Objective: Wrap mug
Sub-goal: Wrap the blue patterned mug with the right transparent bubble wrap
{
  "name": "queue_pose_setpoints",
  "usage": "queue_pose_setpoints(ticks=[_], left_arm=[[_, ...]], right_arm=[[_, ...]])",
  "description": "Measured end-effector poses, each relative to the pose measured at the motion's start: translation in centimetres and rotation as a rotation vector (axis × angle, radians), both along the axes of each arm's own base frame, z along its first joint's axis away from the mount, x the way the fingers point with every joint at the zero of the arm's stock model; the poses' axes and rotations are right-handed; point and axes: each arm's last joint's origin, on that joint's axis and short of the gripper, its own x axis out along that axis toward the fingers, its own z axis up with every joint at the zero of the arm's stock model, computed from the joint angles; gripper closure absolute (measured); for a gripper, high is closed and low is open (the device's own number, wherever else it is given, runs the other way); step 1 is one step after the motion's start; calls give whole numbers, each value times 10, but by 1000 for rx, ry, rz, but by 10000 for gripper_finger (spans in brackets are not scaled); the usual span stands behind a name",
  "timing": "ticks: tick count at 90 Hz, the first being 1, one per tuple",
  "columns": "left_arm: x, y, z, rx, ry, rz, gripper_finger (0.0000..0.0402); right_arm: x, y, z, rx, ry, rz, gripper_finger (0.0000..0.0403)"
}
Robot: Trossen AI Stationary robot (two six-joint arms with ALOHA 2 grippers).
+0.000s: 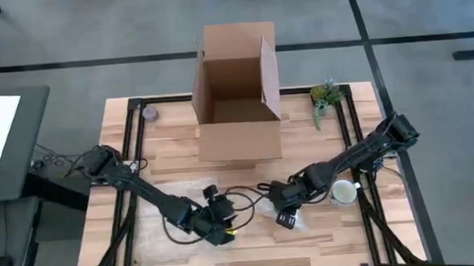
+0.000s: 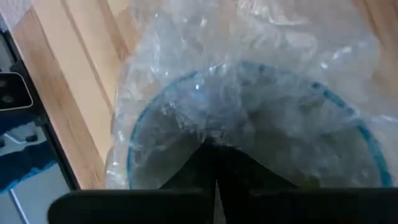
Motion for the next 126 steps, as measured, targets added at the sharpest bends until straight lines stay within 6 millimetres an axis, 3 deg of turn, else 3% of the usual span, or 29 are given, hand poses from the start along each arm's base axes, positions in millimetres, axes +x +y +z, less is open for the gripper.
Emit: queue_pose_setpoints(ticks=[18,40,63,81,95,119,126], left_arm=[[7,16,2,5,5,40,271],[6,6,10,-113,60,-68,390],[2,-22,72,-113,-105,-149,401],[-10,-31,100,-60,-30,-162,401],[-16,-28,93,-42,77,-199,372],[-9,-20,47,-154,71,-257,227],[-9,-14,31,-153,56,-258,204]], right_arm=[[0,3,0,11,-14,7,403],[3,4,2,25,-44,9,403],[-1,14,2,43,-42,66,403],[-5,22,2,44,-40,98,403],[-7,26,2,44,-38,110,403],[-9,29,2,45,-37,120,403],[-9,30,2,46,-36,122,403]])
